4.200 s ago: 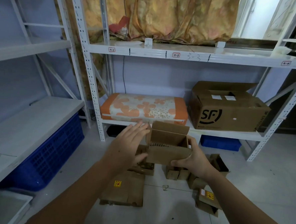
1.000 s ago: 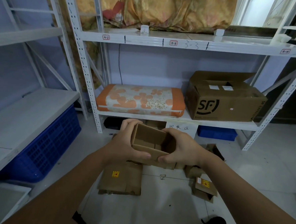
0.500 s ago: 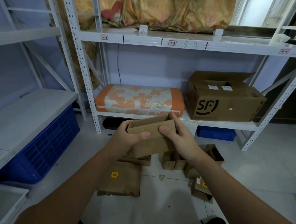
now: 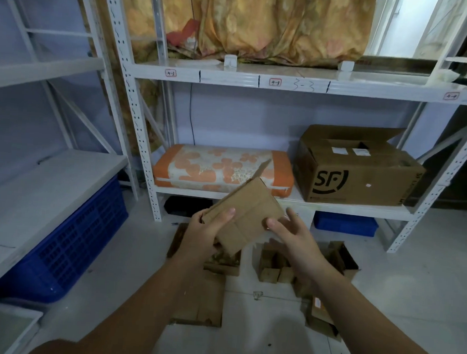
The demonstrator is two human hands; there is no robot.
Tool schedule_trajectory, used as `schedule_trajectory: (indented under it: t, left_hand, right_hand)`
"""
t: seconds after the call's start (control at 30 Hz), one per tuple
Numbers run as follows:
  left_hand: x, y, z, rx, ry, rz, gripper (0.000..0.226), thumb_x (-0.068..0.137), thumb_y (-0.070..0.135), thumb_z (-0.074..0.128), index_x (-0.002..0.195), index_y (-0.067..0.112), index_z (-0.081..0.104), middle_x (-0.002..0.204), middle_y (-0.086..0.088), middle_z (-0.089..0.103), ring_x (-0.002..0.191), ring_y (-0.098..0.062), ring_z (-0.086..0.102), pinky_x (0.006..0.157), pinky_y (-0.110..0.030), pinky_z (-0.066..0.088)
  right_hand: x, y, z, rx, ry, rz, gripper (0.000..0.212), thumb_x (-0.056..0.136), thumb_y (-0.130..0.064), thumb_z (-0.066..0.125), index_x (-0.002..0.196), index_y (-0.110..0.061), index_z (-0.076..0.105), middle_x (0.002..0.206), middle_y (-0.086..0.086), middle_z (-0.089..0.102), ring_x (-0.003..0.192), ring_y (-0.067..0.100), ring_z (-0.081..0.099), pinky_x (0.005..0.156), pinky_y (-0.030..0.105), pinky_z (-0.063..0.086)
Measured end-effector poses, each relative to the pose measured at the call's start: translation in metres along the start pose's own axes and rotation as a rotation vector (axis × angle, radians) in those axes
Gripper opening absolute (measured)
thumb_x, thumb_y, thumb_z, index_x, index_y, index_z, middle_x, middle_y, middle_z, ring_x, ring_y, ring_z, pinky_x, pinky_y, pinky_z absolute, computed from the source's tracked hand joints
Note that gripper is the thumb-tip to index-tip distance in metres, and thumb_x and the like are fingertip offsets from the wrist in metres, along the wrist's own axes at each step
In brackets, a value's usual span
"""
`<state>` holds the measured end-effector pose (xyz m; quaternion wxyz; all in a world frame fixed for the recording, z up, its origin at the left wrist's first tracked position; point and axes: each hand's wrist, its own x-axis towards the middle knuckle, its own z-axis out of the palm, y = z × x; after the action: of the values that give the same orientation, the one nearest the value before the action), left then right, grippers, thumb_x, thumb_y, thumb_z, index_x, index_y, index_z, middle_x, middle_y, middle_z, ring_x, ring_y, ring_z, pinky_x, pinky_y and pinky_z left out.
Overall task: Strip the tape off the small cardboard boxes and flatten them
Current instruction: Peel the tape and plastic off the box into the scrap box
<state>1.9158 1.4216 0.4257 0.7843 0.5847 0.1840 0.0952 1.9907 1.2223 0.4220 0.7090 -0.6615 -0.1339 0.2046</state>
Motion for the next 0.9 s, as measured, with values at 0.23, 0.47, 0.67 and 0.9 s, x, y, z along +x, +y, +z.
schedule_trajectory:
  t: [0.23,0.47,0.67,0.9]
  left_hand:
    - [-0.013,-0.016,0.026,-0.165,-0.105,-0.125,0.09,0.068,0.076,0.078,0.142,0.031,0.055,0.132,0.0,0.07,0.12,-0.023,0.068,0.105,-0.05,0.052]
    - [-0.004,-0.004,-0.001,0.359,-0.108,-0.042,0.087,0.083,0.075,0.065,0.151,0.023,0.049,0.146,0.004,0.056,0.128,-0.015,0.059,0.11,-0.041,0.048]
    - [-0.007,-0.001,-0.02,0.954,0.095,0.485,0.055,0.099,0.034,0.068,0.148,0.021,0.048,0.151,0.006,0.044,0.138,-0.013,0.043,0.111,-0.035,0.042]
    - [-0.013,0.01,-0.017,1.031,-0.013,0.648,0.052,0.092,0.024,0.044,0.141,0.021,0.059,0.164,0.007,0.032,0.15,-0.011,0.026,0.121,-0.037,0.029]
  right_hand:
    - [0.0,0.011,0.022,0.161,-0.062,0.054,0.073,0.082,-0.026,0.084,0.144,-0.029,0.046,0.126,0.008,0.068,0.113,0.023,0.069,0.094,0.038,0.057]
    - [0.005,-0.009,-0.005,-0.029,0.034,0.024,0.06,0.088,-0.018,0.075,0.139,-0.036,0.047,0.121,0.001,0.066,0.103,0.017,0.069,0.079,0.03,0.055]
    - [0.007,-0.009,-0.024,-0.47,-0.053,-0.044,0.097,0.077,-0.021,0.085,0.155,-0.035,0.03,0.13,-0.008,0.054,0.111,0.014,0.061,0.082,0.03,0.059]
    - [0.003,-0.016,-0.021,-0.748,-0.137,-0.084,0.114,0.059,-0.043,0.081,0.158,-0.033,0.024,0.137,-0.006,0.044,0.123,0.016,0.05,0.104,0.044,0.052]
